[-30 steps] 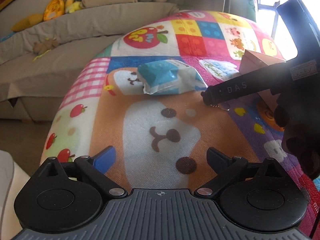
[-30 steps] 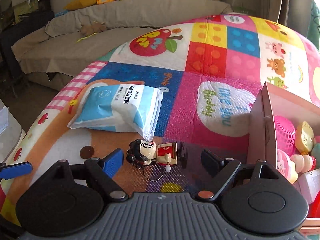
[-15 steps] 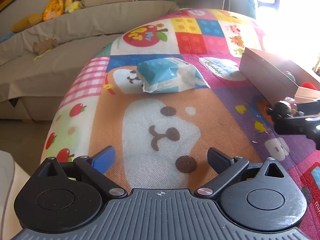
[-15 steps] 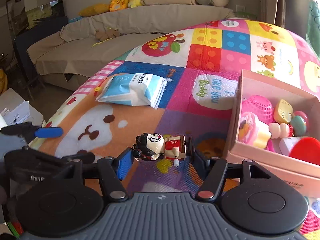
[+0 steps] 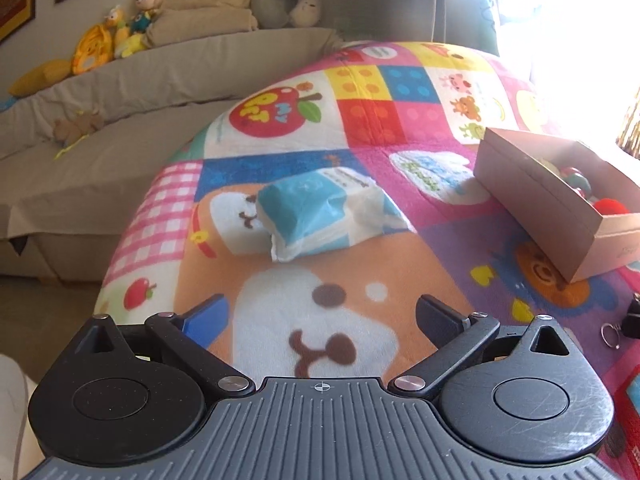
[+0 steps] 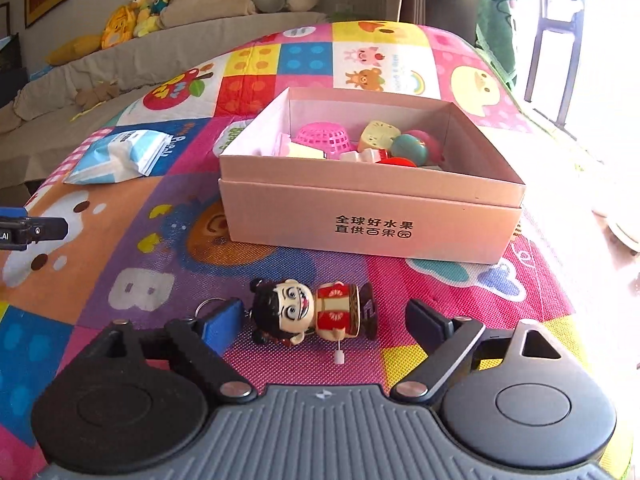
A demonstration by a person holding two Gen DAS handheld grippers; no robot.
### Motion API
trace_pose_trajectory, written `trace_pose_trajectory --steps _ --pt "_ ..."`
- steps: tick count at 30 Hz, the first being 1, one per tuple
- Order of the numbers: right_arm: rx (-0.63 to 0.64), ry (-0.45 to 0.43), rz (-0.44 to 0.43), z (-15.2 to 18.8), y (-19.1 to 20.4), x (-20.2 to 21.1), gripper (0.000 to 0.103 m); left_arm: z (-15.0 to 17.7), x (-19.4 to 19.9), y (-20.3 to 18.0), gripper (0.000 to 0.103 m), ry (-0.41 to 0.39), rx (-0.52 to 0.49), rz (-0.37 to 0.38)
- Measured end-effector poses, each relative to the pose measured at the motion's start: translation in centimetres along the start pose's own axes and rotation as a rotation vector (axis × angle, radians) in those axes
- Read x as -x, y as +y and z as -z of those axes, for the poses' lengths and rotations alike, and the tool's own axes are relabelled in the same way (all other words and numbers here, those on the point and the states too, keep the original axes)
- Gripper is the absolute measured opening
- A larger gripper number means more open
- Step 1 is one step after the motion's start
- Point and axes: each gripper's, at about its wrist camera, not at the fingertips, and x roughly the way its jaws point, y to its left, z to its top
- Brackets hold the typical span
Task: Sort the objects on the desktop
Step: 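Grasp the blue wet-wipes pack with the left gripper while the right holds the boy figure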
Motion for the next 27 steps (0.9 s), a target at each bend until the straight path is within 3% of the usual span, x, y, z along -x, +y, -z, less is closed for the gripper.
trace_pose_trajectory --steps 4,8,12,16,18,21,23,27 --pt "-0.044 0.001 -0.013 0.1 -0.7 -0.1 0.101 -2.2 -3.0 0.4 0.102 0.002 0.027 -0.016" --pt "-0.086 0.018 -0.021 0.1 -1.2 -0.3 0.102 -3.0 -5.5 0.5 0.102 0.051 0.070 -0.008" --pt "-0.086 0.020 -0.023 0.1 -1.2 -0.4 0.103 -2.9 -4.3 -0.9 0.102 0.006 0.051 0.115" --pt "-0.085 0.020 -0.020 0.1 -1.1 -0.4 0.103 -2.6 -2.4 -3.1 0.102 -0.037 -0.078 0.280" --pt "-0.084 0.020 -0.018 0.1 -1.0 -0.4 0.103 -2.5 -1.8 -3.7 0.102 -0.070 -0.113 0.245" --pt "-0.082 0.022 -0.015 0.1 -1.0 -0.5 0.103 -3.2 -2.0 -3.5 0.102 -0.099 -0.107 0.104" --pt "-0.079 0.023 -0.013 0.1 -0.9 -0.5 0.103 -4.3 -3.1 -2.7 0.103 -0.078 -0.090 0.027" --pt "-0.075 0.025 -0.009 0.1 -0.9 -0.5 0.103 -5.7 -5.8 -1.9 0.103 -0.023 -0.089 0.002"
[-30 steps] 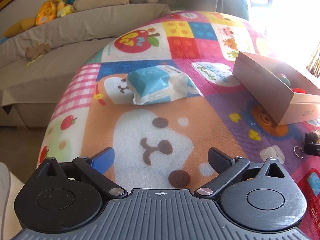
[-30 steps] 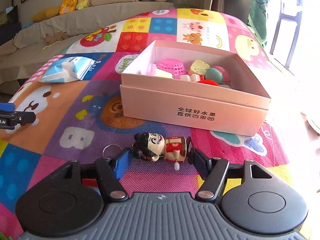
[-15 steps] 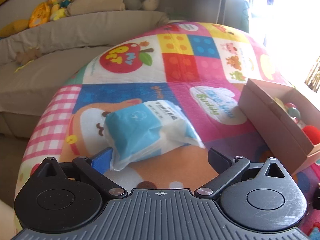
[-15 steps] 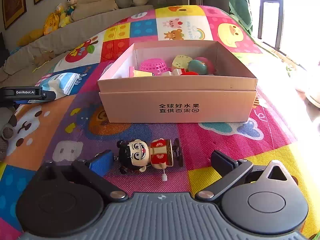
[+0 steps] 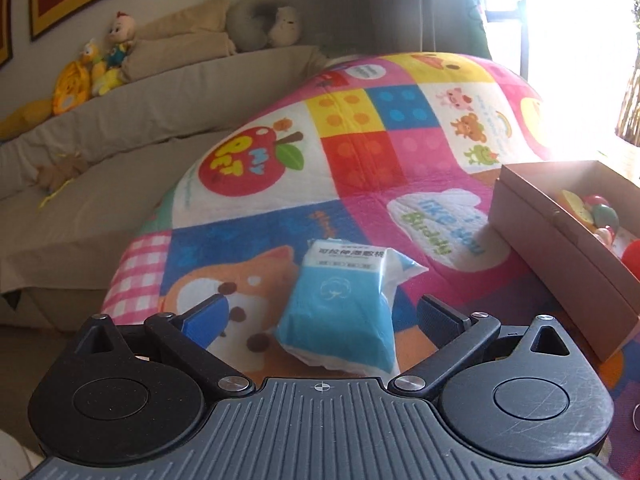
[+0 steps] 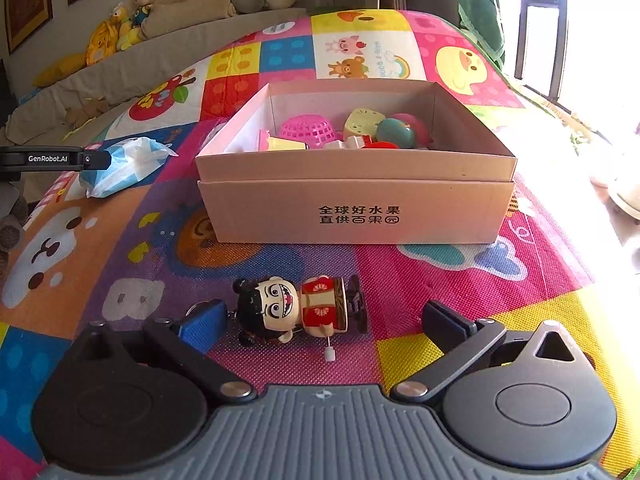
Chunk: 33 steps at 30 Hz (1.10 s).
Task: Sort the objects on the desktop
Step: 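Grasp the blue wet-wipes pack with the left gripper while the right holds the boy figure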
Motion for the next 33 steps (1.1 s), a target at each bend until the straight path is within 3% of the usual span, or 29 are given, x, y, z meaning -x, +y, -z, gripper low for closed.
trace_pose_trajectory --steps 8,9,10,11,15,26,30,33 --pt "0.000 0.001 -0.001 0.0 0.0 0.0 0.103 -0.6 -3.7 -1.2 0.102 0.051 -0.011 -0.045" --pt "0.000 0.000 0.000 0.0 0.0 0.0 0.103 -0.5 -3.8 -1.3 0.096 0.053 -0.011 -0.046" --pt "0.000 0.000 0.000 0.0 0.0 0.0 0.103 -0.4 -3.9 -1.3 0.079 0.062 -0.012 -0.045" --pt "-0.001 0.000 0.000 0.0 0.0 0.0 0.103 -0.3 -4.0 -1.3 0.072 0.073 -0.011 -0.037" --pt "-0.001 0.000 0.000 0.0 0.0 0.1 0.103 0.6 -2.5 -1.5 0.060 0.064 -0.021 -0.023" --pt "0.013 0.005 0.011 0.1 0.4 -0.1 0.103 7.7 8.4 -3.4 0.062 0.102 -0.056 0.192" --pt "0.023 0.009 0.019 0.1 0.6 -0.2 0.103 9.2 10.9 -4.6 0.075 0.108 -0.075 0.295" --pt "0.032 0.013 0.026 0.0 0.7 -0.3 0.103 9.2 10.9 -5.4 0.086 0.087 -0.086 0.280"
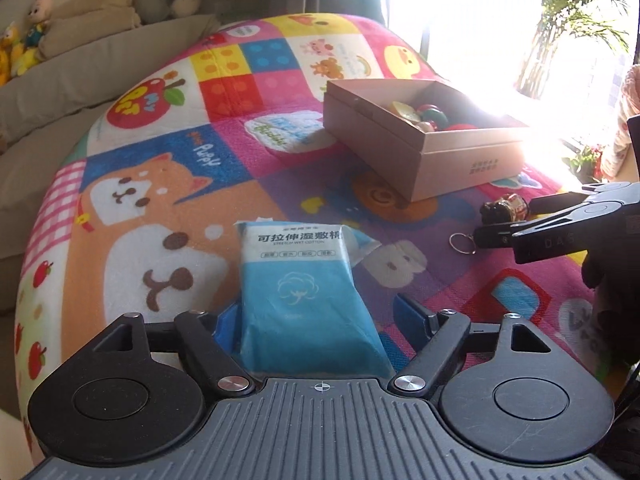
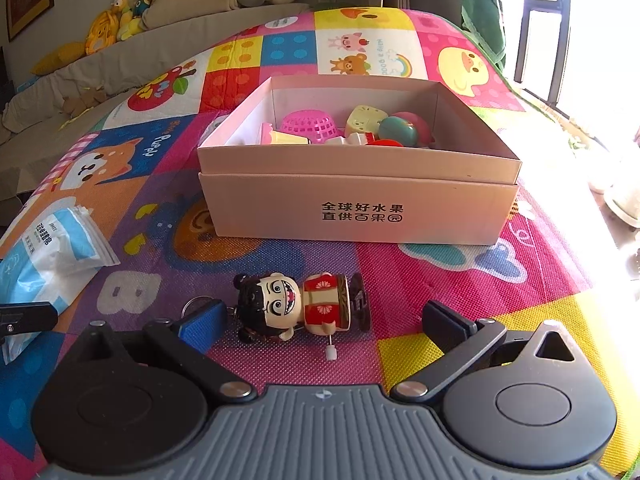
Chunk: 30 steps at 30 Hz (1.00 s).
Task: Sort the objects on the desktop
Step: 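Grasp the blue wet-wipes pack with the left gripper while the right holds the boy figure, then lower the wipes and boy figure into the pink box and open both grippers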
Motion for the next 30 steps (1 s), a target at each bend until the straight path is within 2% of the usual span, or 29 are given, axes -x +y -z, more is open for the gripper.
trace_pose_trajectory --steps 2,5,6,7,8,10,12,14,16,18,23,26,28,30 --pt "0.003 0.003 0.003 -0.1 0.1 0.0 0.103 -0.4 -0.6 0.2 0.087 0.003 0.026 -0.034" --pt "0.001 -0.006 -0.004 -0.2 0.1 0.2 0.103 -1.0 -1.2 0.7 0.084 0.004 0.065 -0.046" --pt "0.001 -0.010 -0.013 -0.3 0.1 0.2 0.100 -1.0 -1.2 0.7 0.082 0.002 0.067 -0.049" --pt "0.001 -0.008 -0.021 -0.4 0.1 0.2 0.092 -1.0 -1.2 0.7 0.078 0.003 0.069 -0.051" --pt "0.002 -0.009 -0.017 -0.4 0.2 0.2 0.090 -1.0 -1.2 0.6 0.076 0.006 0.071 -0.055" --pt "0.008 -0.011 -0.025 -0.6 0.2 0.5 0.075 -0.9 -1.3 0.5 0.068 0.009 0.064 -0.067" --pt "0.017 0.002 -0.046 -0.9 0.2 1.0 0.065 -0.6 -1.3 0.2 0.063 0.008 0.036 -0.086" --pt "0.017 0.000 -0.073 -1.0 0.0 1.9 0.065 -0.4 -1.2 -0.4 0.061 0.006 0.007 -0.092" --pt "0.035 -0.015 -0.081 -1.6 -0.5 3.2 0.065 -0.7 -0.7 -0.8 0.058 -0.002 -0.005 -0.069" --pt "0.040 -0.060 -0.078 -2.8 -1.3 5.2 0.065 -1.8 0.1 -1.3 0.058 -0.042 -0.015 -0.039" --pt "0.006 -0.271 -0.042 -8.5 -4.5 11.0 0.065 -8.0 1.3 -4.7 0.058 -0.241 -0.176 -0.030" --pt "0.005 -0.375 0.006 -10.9 -5.7 12.9 0.065 -11.8 -0.2 -6.9 0.058 -0.328 -0.242 -0.003" --pt "0.010 -0.414 0.033 -12.0 -6.1 13.2 0.065 -14.3 -2.1 -8.2 0.059 -0.361 -0.258 0.047" --pt "0.014 -0.429 0.050 -12.7 -6.5 12.9 0.065 -16.0 -4.4 -9.2 0.064 -0.388 -0.284 0.089"
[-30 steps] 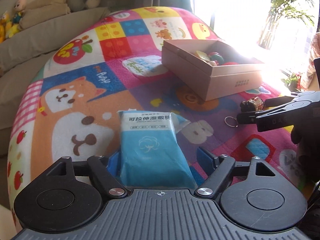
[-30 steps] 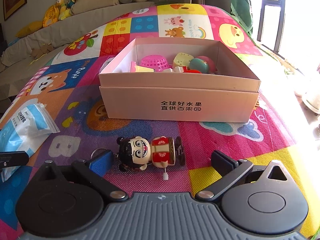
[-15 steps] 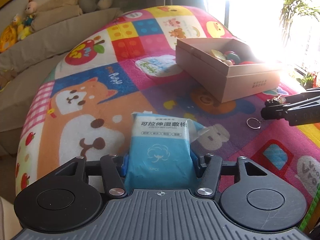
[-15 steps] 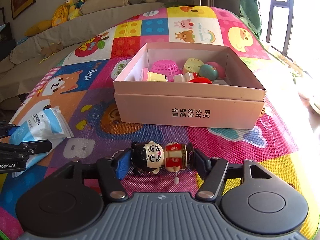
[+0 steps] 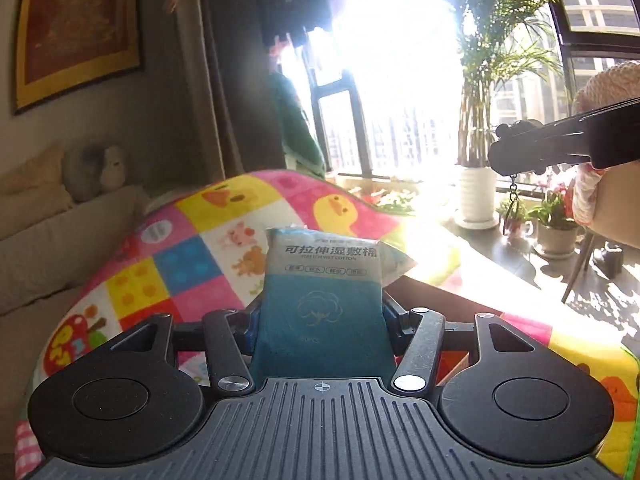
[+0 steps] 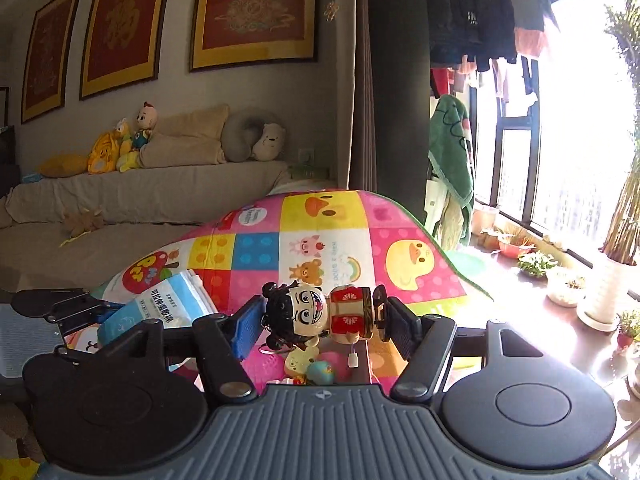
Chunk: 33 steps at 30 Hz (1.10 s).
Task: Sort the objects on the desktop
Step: 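Lower the wipes and boy figure into the pink box and open both grippers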
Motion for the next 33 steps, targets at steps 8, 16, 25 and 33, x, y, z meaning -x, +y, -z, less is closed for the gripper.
trace_pose_trajectory --steps 8,16,25,33 --pt "-0.023 0.060 0.044 1.5 -1.9 -3.1 0.065 3.9 -3.6 0.6 0.085 0.136 0.016 -0.041" --pt "-0.107 0.138 0.001 2.5 -1.8 -7.7 0.065 7.1 -0.1 2.7 0.095 0.208 0.113 -0.120" --pt "-0.104 0.247 0.075 5.1 -0.9 -11.8 0.077 8.2 2.7 2.0 0.100 0.229 0.144 -0.082" --pt "-0.087 0.302 0.012 10.2 -0.1 -7.3 0.101 11.2 3.0 1.7 0.101 0.330 0.246 -0.095"
